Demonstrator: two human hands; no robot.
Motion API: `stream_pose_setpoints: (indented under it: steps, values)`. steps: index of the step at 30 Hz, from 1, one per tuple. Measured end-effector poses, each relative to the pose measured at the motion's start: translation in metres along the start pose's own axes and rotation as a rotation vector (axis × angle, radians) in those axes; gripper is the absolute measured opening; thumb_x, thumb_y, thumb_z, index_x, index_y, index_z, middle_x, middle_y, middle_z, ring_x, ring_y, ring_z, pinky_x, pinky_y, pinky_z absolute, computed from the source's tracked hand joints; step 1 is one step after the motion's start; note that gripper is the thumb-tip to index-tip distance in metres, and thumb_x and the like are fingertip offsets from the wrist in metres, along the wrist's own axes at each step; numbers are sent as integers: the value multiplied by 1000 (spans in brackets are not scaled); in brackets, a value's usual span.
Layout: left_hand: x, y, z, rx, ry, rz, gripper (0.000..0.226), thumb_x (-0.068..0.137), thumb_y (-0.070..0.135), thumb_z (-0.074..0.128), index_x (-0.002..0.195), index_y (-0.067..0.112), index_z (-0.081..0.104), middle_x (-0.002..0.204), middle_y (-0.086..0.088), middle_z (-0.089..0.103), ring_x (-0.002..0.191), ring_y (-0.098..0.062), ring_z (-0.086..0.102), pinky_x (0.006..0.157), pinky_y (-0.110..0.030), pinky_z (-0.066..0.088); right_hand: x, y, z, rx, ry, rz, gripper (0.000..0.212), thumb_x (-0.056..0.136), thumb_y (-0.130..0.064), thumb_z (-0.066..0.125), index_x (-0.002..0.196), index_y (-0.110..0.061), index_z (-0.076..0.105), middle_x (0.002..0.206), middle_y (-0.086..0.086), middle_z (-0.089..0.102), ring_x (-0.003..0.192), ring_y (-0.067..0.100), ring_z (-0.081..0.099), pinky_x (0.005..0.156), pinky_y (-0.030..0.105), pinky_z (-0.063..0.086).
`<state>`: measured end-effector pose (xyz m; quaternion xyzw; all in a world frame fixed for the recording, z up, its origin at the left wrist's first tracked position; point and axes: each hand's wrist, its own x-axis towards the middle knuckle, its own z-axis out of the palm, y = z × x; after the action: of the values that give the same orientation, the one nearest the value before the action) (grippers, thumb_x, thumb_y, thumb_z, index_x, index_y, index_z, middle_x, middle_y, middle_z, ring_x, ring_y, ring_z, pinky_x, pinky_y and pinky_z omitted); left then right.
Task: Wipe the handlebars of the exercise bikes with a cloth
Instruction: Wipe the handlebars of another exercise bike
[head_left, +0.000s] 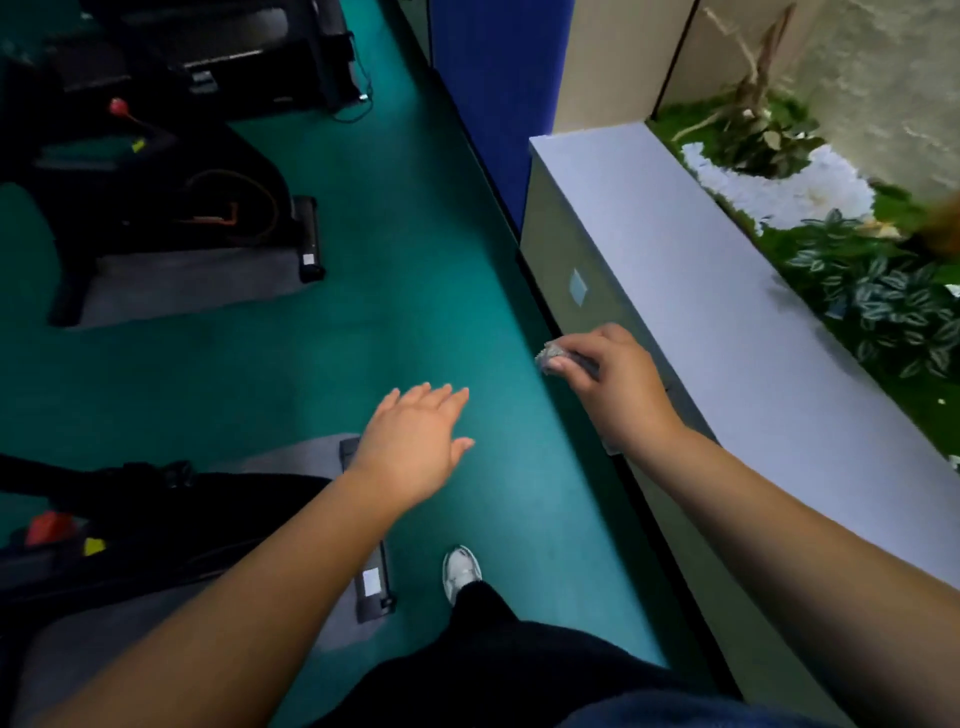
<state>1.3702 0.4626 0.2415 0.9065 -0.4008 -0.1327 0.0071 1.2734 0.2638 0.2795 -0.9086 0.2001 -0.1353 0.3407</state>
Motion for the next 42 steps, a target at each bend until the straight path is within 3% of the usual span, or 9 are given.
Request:
stream_pose_setpoints:
  steps: [4, 12, 17, 20, 22, 32, 36, 38, 42]
  values:
    - [37, -33, -15, -25, 26, -53, 64, 96, 49, 41, 151, 26, 19, 157, 3, 25, 144, -20, 21, 118, -40, 16, 60, -8, 26, 40, -59, -12, 13, 89, -25, 66, 99, -21, 74, 96, 1, 56, 89, 7, 56, 78, 1, 34]
    - [75, -100, -42, -82, 74, -219, 66, 94, 48, 46, 150, 26, 20, 157, 3, 26, 144, -19, 21, 118, -39, 16, 153, -41, 71, 90, -177, -136, 12, 89, -19, 66, 97, -22, 74, 94, 1, 59, 86, -14, 51, 78, -3, 31]
    - [87, -139, -49, -116, 88, -385, 65, 95, 46, 46, 151, 26, 19, 157, 2, 25, 144, -20, 22, 117, -39, 15, 216, -63, 111, 68, -305, -251, 12, 89, -22, 65, 97, -25, 74, 93, 2, 59, 87, 0, 53, 77, -2, 32]
    - [100, -158, -49, -124, 85, -497, 65, 94, 44, 48, 150, 25, 20, 156, 2, 27, 143, -21, 24, 117, -40, 17, 257, -74, 132, 84, -385, -318, 13, 90, -23, 64, 100, -24, 73, 93, 1, 55, 86, 7, 55, 72, 8, 40]
    - [114, -169, -51, -136, 82, -569, 64, 95, 42, 47, 150, 25, 20, 155, 2, 28, 142, -21, 24, 117, -40, 17, 286, -80, 143, 91, -447, -358, 14, 91, -25, 63, 102, -24, 72, 92, -2, 51, 79, 2, 52, 60, 13, 40]
    - [210, -199, -78, -210, 147, -913, 62, 93, 40, 50, 148, 22, 28, 151, 0, 37, 138, -22, 33, 114, -41, 26, 445, -99, 176, 139, -653, -574, 13, 90, -22, 64, 100, -21, 73, 85, -14, 44, 76, -11, 49, 59, 1, 34]
    - [230, -205, -89, -231, 150, -999, 61, 94, 40, 49, 148, 23, 27, 153, 0, 34, 139, -22, 32, 114, -41, 26, 482, -113, 192, 131, -750, -630, 16, 90, -23, 64, 104, -20, 72, 87, -13, 45, 74, -4, 52, 51, 8, 35]
    - [235, -210, -91, -239, 142, -1038, 61, 94, 40, 48, 148, 24, 26, 153, 0, 33, 139, -22, 32, 114, -41, 26, 495, -121, 205, 157, -776, -660, 16, 89, -21, 66, 103, -20, 73, 91, -5, 51, 75, -6, 52, 58, 5, 41]
    - [240, -231, -93, -248, 122, -1107, 61, 93, 40, 49, 148, 24, 28, 152, 0, 35, 137, -22, 34, 113, -42, 28, 519, -142, 236, 163, -833, -728, 14, 87, -21, 67, 100, -22, 74, 99, 3, 59, 81, -5, 51, 79, 1, 36]
